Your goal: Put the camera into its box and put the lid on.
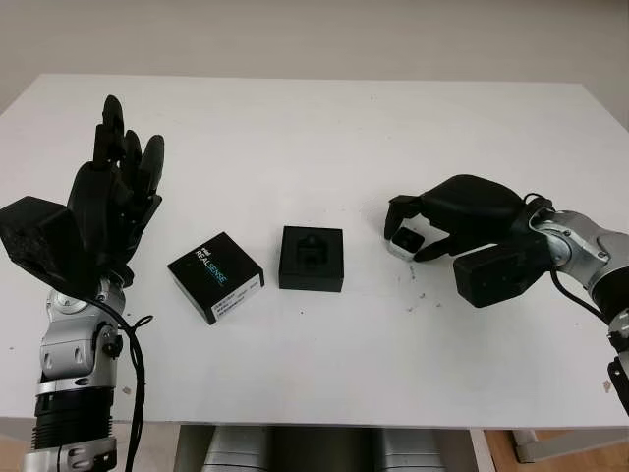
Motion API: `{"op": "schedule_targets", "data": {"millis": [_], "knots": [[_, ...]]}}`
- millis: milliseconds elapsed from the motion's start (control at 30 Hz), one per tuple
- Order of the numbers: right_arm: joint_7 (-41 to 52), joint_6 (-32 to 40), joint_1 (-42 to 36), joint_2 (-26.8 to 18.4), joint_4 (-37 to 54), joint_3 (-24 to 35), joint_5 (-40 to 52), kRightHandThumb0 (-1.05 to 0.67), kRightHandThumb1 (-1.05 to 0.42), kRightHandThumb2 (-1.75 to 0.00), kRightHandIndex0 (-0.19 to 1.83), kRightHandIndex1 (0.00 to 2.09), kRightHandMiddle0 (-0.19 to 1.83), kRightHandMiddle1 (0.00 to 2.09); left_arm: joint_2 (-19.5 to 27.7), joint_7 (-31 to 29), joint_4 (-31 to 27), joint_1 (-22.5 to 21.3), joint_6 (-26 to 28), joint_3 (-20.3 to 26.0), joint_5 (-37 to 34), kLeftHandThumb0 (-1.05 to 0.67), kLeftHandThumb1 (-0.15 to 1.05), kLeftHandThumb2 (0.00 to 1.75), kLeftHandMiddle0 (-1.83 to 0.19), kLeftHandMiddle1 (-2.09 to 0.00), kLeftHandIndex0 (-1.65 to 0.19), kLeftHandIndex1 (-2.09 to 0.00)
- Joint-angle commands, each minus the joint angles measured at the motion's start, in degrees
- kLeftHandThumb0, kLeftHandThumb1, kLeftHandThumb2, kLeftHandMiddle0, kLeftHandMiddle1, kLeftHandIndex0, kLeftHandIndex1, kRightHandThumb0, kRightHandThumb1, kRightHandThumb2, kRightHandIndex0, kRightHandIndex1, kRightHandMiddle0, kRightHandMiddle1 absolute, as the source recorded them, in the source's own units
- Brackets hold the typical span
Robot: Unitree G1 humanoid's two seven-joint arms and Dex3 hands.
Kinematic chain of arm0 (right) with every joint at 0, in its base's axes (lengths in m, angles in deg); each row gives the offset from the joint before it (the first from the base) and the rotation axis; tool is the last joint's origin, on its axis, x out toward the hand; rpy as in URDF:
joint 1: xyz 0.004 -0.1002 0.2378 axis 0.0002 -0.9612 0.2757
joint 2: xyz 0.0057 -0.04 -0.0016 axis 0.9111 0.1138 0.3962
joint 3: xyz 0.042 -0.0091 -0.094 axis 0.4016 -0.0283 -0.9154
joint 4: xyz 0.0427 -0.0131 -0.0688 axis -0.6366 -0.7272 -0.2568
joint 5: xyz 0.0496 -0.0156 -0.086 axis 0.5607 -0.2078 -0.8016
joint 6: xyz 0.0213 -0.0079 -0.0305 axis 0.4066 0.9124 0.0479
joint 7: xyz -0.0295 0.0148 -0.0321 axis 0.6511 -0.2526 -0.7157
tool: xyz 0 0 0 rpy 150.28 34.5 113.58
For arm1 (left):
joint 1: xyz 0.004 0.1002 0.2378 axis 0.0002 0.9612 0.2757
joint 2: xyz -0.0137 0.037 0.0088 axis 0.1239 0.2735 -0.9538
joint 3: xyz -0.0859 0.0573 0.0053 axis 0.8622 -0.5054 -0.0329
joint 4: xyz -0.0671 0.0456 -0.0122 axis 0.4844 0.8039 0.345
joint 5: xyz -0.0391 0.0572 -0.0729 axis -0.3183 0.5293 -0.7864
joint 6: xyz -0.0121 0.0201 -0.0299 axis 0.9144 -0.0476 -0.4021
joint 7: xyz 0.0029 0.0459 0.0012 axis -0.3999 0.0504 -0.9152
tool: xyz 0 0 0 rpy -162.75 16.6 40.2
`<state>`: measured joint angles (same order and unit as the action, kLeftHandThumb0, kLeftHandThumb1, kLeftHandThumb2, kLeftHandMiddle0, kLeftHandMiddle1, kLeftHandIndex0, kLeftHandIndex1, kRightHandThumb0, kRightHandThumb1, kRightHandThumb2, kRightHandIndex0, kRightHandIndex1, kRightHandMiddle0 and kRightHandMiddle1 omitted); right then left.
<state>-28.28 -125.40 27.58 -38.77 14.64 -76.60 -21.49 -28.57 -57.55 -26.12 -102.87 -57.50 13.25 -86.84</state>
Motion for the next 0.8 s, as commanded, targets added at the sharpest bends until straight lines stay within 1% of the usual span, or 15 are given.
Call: {"op": "schedule_targets", "data": {"millis": [0, 167, 367, 600, 767], "knots": [[2.3, 2.6, 0.1, 0.2, -0.4, 0.9, 1.3, -0.28, -1.00, -0.06, 0.47, 0.13, 0.33, 1.17, 0.7, -0.3, -0.6, -0.4, -0.3, 0.1, 0.1, -0.69, 1.05, 0.38, 0.19, -0.05, 0.18, -0.05], [9.6, 7.2, -0.3, 1.8, -0.6, 4.5, 8.0, -0.30, -0.99, -0.05, 0.39, 0.07, 0.35, 1.22, 0.6, -0.2, -0.4, -0.6, 0.0, 0.0, 0.2, -0.69, 1.05, 0.38, 0.19, -0.05, 0.18, -0.05], [15.6, 12.2, -1.2, 3.4, 0.0, 8.5, 15.3, -0.31, -0.97, -0.05, 0.32, 0.04, 0.34, 1.35, 0.4, -0.5, -0.6, -0.6, 0.6, -0.1, -0.3, -0.67, 1.05, 0.39, 0.19, -0.04, 0.19, -0.05], [19.7, 15.4, -2.0, 4.5, 1.6, 11.6, 20.3, -0.32, -0.97, -0.05, 0.30, 0.04, 0.32, 1.43, 0.0, -0.6, -1.2, -0.4, 1.4, 0.0, -1.0, -0.67, 1.05, 0.38, 0.19, -0.04, 0.19, -0.04], [20.1, 16.8, -2.6, 4.9, 3.1, 12.6, 21.6, -0.34, -0.97, -0.05, 0.30, 0.05, 0.32, 1.45, 0.0, -1.1, -0.7, -0.2, 0.7, 0.1, -1.4, -0.66, 1.05, 0.38, 0.19, -0.01, 0.19, -0.02]]}}
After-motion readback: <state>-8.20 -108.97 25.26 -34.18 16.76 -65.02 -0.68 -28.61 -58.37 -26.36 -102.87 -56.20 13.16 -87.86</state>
